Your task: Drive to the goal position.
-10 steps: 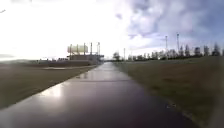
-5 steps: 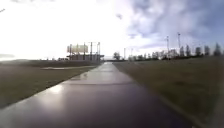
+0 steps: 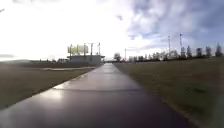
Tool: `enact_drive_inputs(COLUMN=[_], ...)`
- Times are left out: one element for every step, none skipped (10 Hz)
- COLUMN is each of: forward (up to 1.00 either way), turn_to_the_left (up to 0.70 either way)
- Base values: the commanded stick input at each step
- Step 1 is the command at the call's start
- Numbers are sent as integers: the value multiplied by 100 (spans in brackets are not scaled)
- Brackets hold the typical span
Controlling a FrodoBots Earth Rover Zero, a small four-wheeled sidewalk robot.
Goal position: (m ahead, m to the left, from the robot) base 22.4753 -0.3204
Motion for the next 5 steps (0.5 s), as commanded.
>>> enact_drive_inputs(forward=[100, 100, 100, 100, 100], turn_to_the_left=[0, 0, 0, 0, 0])
